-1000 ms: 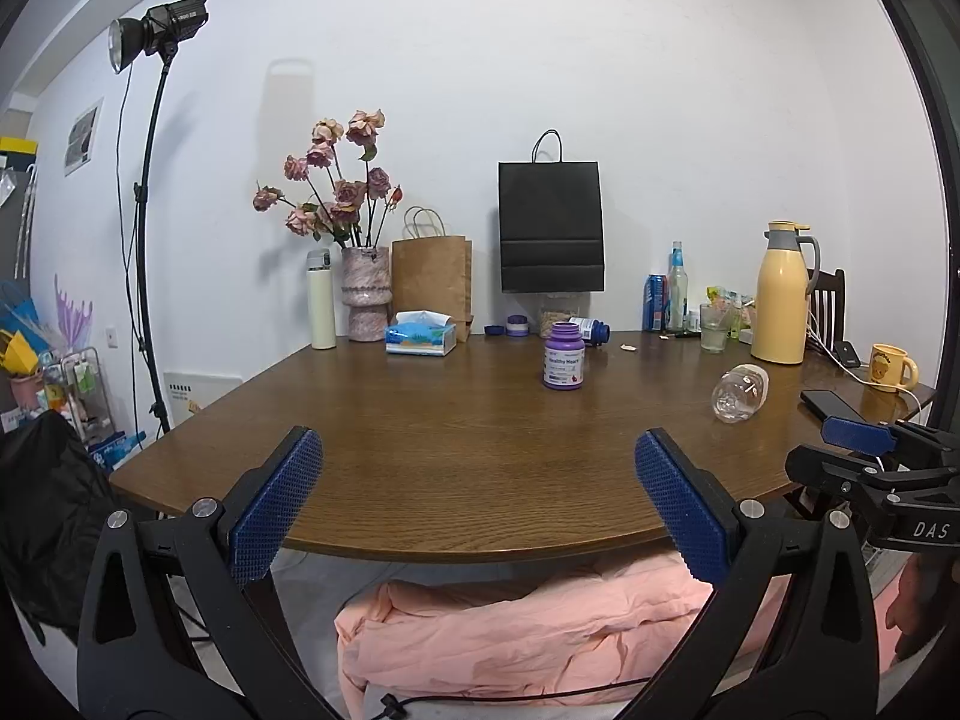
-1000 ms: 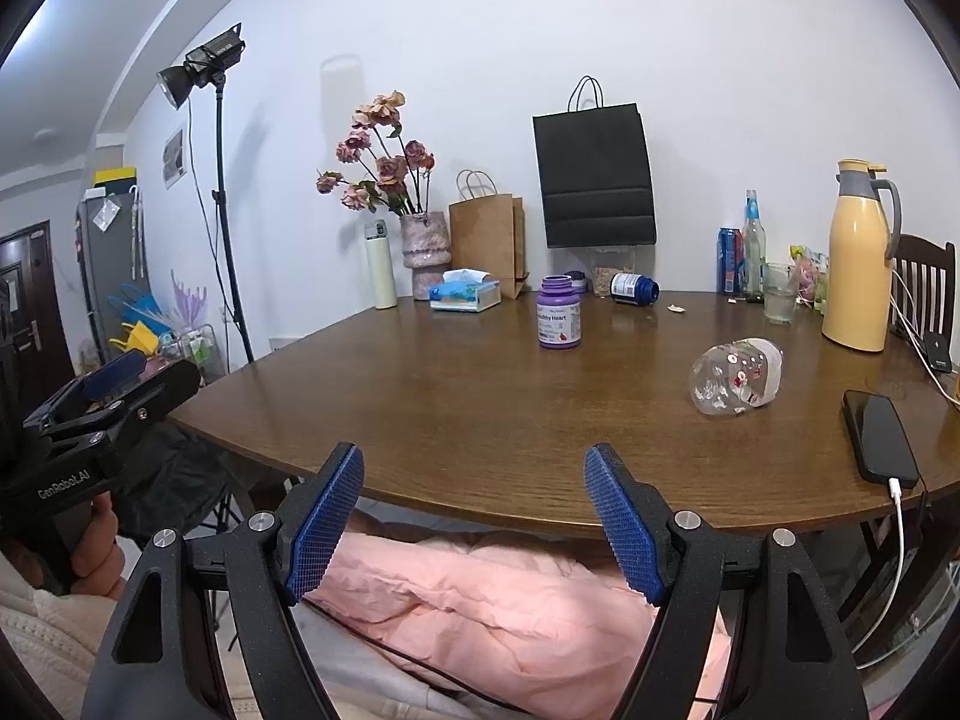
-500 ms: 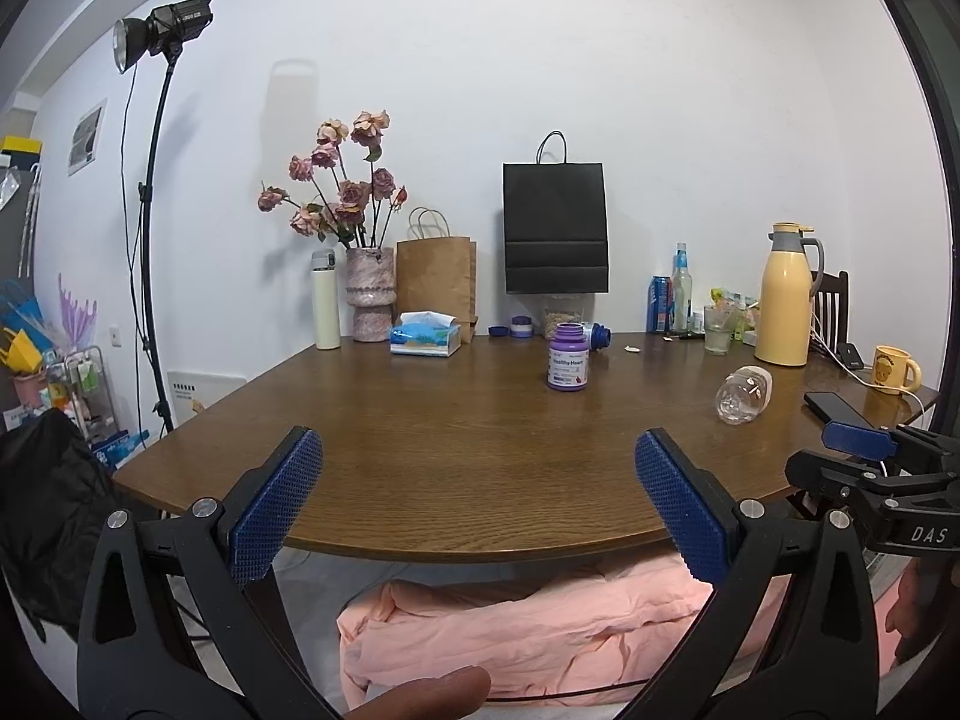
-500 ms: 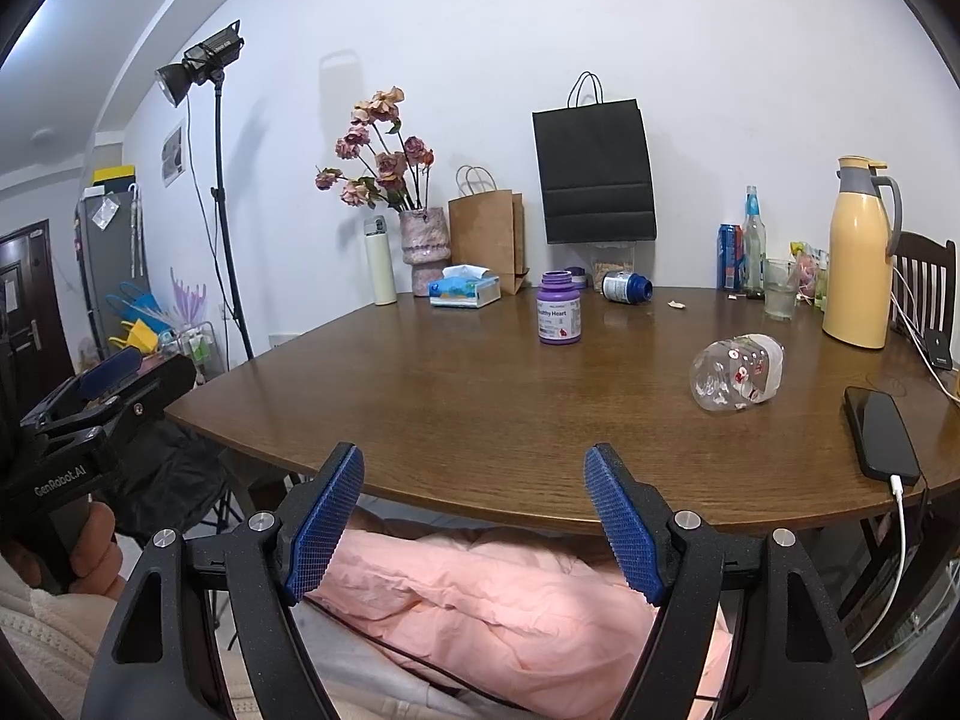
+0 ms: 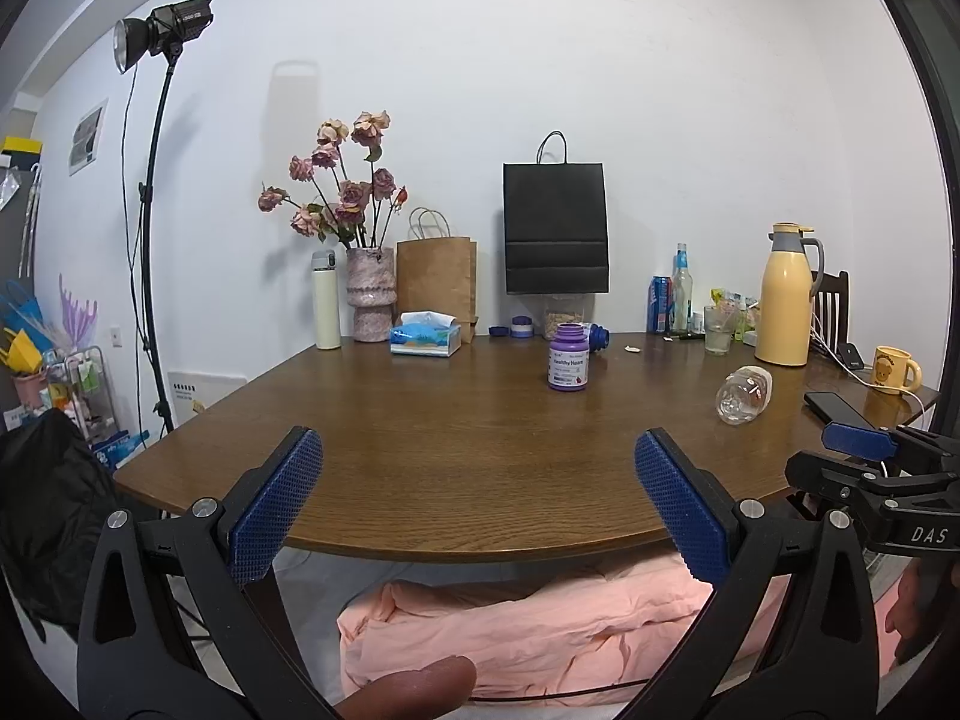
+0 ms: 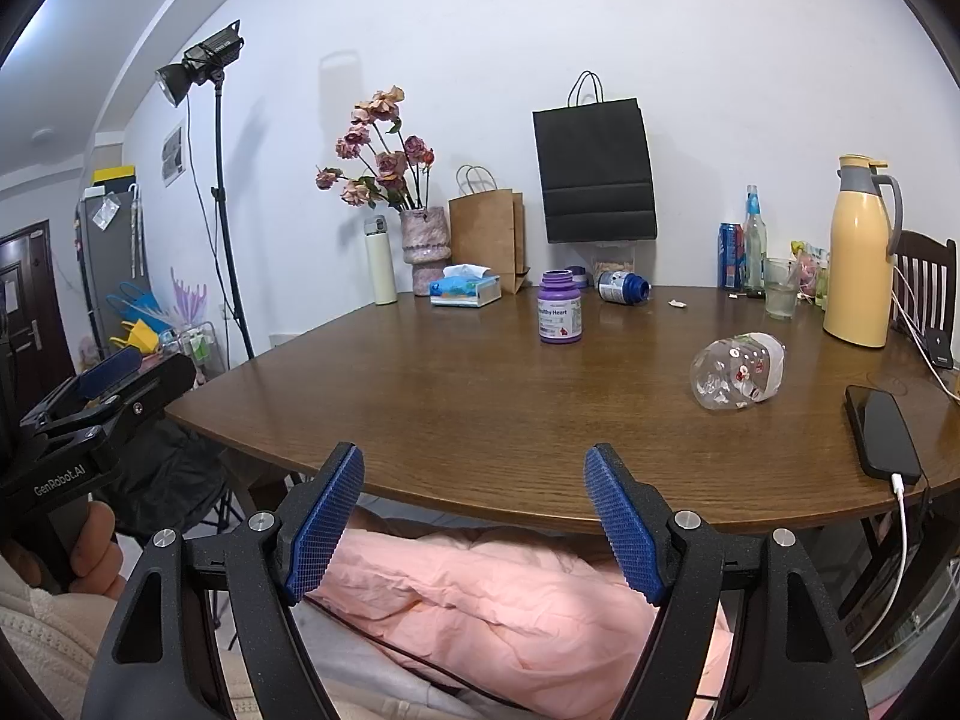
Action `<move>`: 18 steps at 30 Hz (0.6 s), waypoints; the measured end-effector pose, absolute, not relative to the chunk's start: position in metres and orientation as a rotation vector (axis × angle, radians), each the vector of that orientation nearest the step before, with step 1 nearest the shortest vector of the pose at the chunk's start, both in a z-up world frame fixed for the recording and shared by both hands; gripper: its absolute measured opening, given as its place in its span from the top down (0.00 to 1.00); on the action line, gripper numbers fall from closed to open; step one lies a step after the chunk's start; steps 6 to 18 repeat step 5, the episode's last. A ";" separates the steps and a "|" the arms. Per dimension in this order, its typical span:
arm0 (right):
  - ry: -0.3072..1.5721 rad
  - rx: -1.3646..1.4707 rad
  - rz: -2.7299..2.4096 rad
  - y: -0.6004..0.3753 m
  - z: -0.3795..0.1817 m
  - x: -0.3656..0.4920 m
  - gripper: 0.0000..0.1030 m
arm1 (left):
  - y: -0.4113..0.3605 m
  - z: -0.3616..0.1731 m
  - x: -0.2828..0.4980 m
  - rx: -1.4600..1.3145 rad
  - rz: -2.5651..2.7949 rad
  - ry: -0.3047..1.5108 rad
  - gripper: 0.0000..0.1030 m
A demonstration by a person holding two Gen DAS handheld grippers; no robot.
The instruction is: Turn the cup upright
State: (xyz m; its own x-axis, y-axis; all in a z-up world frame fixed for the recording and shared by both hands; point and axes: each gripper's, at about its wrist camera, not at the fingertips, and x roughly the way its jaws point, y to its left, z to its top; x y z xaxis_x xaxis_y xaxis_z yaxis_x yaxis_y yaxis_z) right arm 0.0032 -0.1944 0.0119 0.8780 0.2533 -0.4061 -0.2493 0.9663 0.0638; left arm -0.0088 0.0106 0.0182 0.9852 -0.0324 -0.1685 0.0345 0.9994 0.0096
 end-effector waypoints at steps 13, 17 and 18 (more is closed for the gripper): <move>0.432 0.010 0.266 -0.193 0.009 0.004 0.21 | 0.009 0.017 -0.009 0.012 -0.033 0.174 0.00; 0.432 0.010 0.266 -0.193 0.009 0.004 0.21 | 0.009 0.017 -0.009 0.012 -0.033 0.174 0.00; 0.432 0.010 0.266 -0.193 0.009 0.004 0.21 | 0.009 0.017 -0.009 0.012 -0.033 0.174 0.00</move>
